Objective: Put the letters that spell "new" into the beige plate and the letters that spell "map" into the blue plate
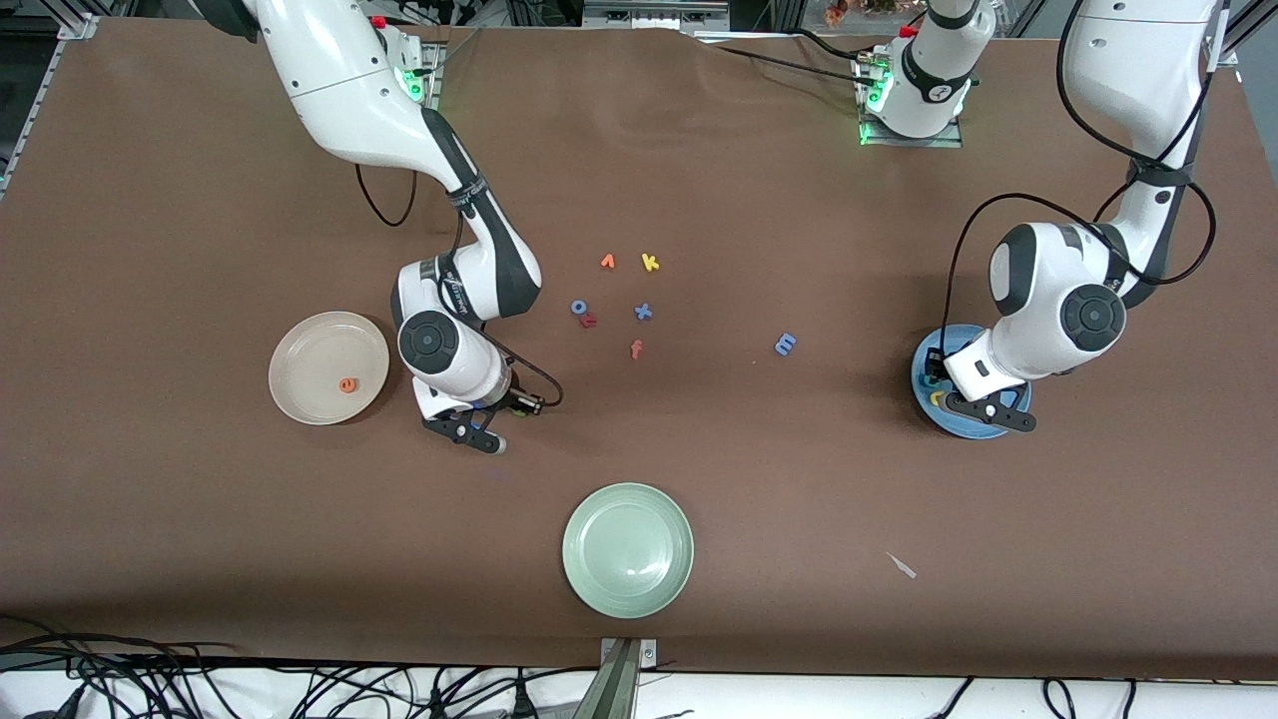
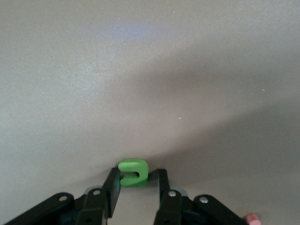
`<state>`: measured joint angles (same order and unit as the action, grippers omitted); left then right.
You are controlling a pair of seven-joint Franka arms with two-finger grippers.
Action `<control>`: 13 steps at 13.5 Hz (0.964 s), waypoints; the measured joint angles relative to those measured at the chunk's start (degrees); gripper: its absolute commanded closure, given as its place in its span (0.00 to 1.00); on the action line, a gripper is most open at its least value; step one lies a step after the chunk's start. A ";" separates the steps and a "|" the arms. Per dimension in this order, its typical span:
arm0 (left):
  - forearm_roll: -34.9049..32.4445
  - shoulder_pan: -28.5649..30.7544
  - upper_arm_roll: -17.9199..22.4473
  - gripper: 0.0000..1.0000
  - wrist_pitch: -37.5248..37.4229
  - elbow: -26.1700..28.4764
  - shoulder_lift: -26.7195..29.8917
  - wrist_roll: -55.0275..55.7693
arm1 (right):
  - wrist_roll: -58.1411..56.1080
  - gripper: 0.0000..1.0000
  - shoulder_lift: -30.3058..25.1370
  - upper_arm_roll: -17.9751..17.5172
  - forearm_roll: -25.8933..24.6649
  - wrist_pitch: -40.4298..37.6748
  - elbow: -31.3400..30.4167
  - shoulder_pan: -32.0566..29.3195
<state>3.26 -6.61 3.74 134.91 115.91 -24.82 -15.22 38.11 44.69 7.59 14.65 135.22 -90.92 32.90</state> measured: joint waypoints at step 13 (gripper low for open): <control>3.78 -19.77 -1.51 0.06 1.65 -0.38 -2.54 29.84 | -0.17 0.72 0.13 0.03 0.00 0.67 0.40 -0.05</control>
<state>7.04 -26.38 2.24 136.55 115.53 -27.36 14.61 37.95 44.82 7.61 14.65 135.88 -90.52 32.86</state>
